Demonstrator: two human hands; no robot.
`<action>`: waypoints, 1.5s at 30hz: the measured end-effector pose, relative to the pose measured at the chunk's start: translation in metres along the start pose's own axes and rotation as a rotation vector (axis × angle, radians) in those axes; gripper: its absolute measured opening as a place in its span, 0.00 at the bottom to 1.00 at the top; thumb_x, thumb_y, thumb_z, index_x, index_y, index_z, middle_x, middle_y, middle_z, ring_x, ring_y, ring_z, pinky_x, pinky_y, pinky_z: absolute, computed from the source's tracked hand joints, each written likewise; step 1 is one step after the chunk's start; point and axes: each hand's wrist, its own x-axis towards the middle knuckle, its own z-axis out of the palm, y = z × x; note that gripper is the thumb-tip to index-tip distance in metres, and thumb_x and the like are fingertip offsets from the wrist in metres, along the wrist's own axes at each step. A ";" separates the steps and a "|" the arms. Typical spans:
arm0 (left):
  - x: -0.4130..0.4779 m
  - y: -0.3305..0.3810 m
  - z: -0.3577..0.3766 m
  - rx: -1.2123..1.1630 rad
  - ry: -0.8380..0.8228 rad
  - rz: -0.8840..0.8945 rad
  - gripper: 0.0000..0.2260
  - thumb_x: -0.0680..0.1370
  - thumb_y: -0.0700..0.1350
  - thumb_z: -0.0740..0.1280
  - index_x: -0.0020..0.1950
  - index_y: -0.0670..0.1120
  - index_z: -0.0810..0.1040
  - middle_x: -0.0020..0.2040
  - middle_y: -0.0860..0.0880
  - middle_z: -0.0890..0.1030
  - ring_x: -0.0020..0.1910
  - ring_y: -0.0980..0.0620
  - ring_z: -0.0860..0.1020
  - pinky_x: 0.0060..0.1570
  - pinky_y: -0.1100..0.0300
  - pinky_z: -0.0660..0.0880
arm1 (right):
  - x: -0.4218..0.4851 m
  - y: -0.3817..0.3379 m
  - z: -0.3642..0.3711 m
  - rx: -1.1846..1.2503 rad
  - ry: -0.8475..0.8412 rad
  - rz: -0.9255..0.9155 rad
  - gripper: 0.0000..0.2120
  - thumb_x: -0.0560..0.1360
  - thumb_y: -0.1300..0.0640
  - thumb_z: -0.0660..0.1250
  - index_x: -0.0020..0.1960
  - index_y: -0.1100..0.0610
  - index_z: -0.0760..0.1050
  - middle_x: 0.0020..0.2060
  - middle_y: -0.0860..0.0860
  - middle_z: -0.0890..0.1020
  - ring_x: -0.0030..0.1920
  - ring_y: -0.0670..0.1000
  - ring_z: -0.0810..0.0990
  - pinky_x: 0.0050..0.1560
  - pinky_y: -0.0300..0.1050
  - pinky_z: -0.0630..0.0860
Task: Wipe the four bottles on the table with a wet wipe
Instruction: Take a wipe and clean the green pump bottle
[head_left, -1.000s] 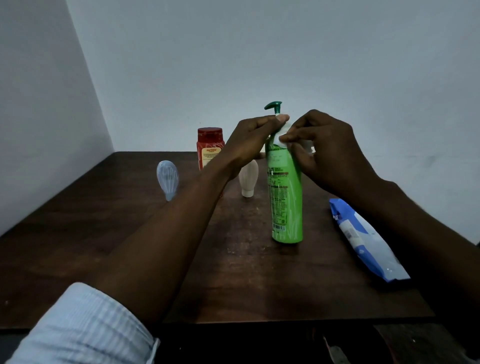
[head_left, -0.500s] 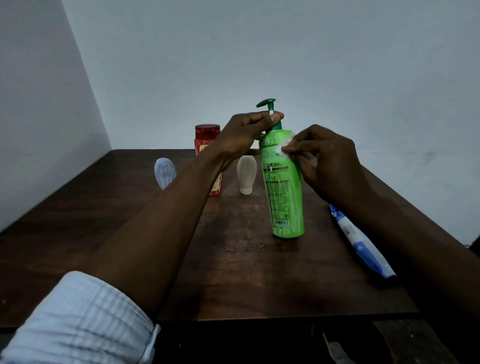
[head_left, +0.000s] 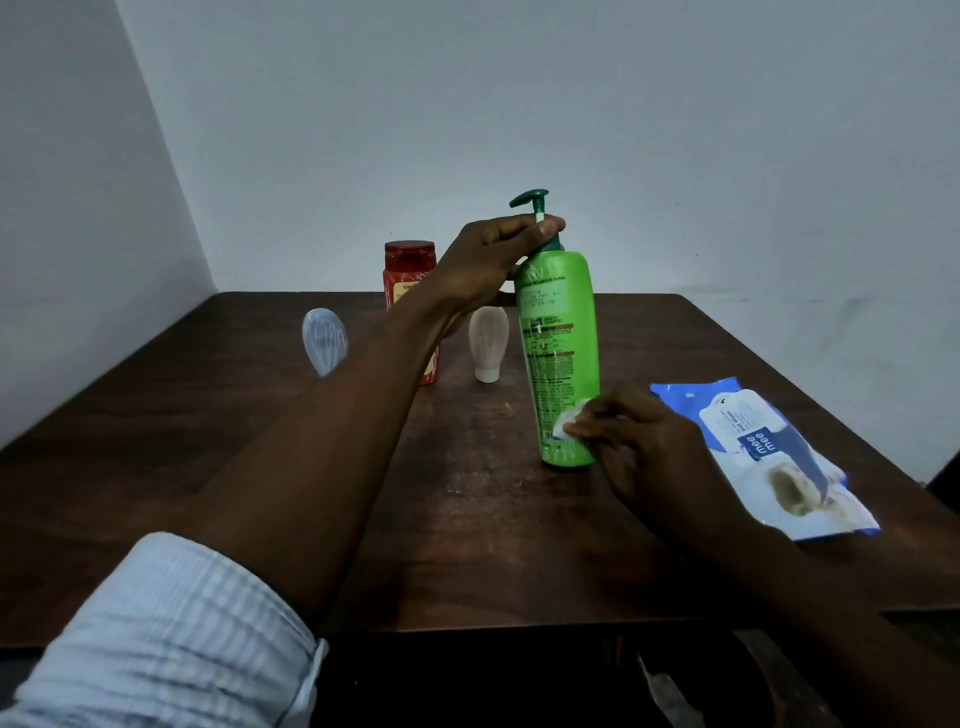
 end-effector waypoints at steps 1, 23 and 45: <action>0.000 0.000 0.001 0.004 0.000 0.001 0.13 0.81 0.52 0.67 0.63 0.51 0.82 0.59 0.46 0.84 0.45 0.56 0.83 0.37 0.63 0.79 | -0.003 -0.001 0.000 -0.003 -0.004 -0.003 0.13 0.67 0.74 0.75 0.47 0.61 0.86 0.47 0.56 0.84 0.46 0.53 0.84 0.51 0.39 0.76; -0.002 0.007 -0.021 0.116 0.064 -0.068 0.11 0.75 0.52 0.75 0.50 0.47 0.87 0.43 0.52 0.84 0.35 0.56 0.82 0.36 0.58 0.80 | 0.041 -0.008 0.002 0.079 0.024 -0.046 0.12 0.73 0.65 0.68 0.54 0.60 0.85 0.50 0.56 0.83 0.49 0.51 0.83 0.52 0.39 0.78; -0.011 -0.002 -0.034 -0.029 -0.067 -0.083 0.12 0.81 0.52 0.67 0.63 0.54 0.82 0.57 0.54 0.84 0.43 0.56 0.84 0.39 0.60 0.79 | 0.131 -0.002 0.000 0.105 0.224 -0.108 0.13 0.75 0.69 0.67 0.54 0.58 0.85 0.50 0.52 0.83 0.52 0.51 0.82 0.50 0.48 0.79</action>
